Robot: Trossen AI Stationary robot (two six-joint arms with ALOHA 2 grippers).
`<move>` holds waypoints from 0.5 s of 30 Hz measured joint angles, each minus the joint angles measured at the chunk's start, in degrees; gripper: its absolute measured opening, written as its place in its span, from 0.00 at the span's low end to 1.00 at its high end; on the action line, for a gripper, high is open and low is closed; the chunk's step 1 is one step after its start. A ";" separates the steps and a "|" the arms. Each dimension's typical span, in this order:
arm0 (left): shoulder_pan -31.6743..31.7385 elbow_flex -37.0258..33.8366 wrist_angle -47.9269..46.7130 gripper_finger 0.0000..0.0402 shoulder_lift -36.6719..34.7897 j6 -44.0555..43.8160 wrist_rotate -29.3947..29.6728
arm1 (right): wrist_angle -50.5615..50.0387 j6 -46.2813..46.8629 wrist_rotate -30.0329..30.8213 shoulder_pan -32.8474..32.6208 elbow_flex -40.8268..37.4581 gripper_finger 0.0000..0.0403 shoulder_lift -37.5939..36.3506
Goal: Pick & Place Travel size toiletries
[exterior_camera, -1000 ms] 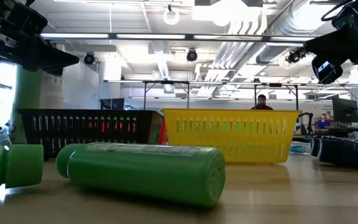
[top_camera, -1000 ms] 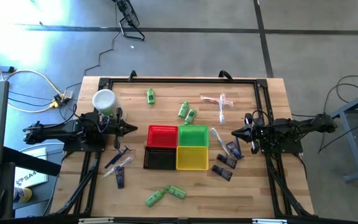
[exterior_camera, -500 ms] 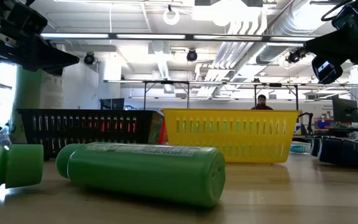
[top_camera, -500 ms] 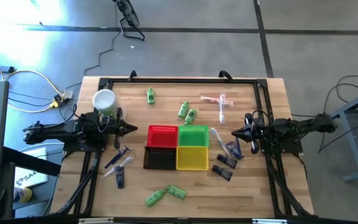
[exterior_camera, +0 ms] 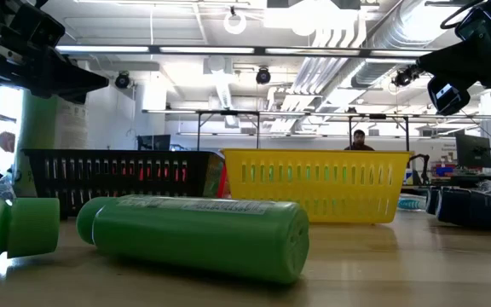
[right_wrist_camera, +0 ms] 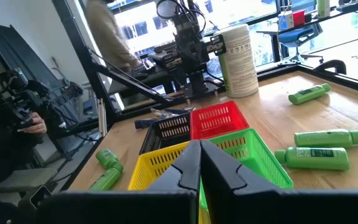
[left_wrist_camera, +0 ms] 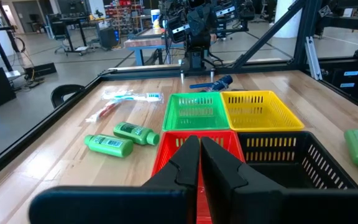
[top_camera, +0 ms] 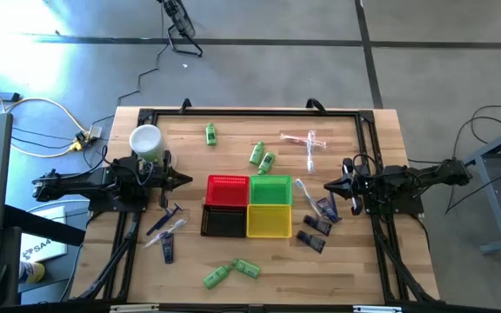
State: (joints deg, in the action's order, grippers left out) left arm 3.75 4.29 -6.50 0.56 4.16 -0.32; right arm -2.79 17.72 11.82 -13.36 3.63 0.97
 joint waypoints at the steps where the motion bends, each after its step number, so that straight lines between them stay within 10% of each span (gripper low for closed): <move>1: 0.00 0.00 0.00 0.03 0.00 0.00 0.00 | -0.02 0.00 0.02 0.00 0.00 0.01 -0.02; 15: -0.01 0.02 -0.02 0.03 0.00 0.00 -0.20 | -0.02 -13.03 0.02 0.00 0.00 0.01 0.00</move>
State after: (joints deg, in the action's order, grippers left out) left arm 3.74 4.32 -6.52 0.56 4.16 -0.51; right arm -2.81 4.68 11.84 -13.36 3.64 0.97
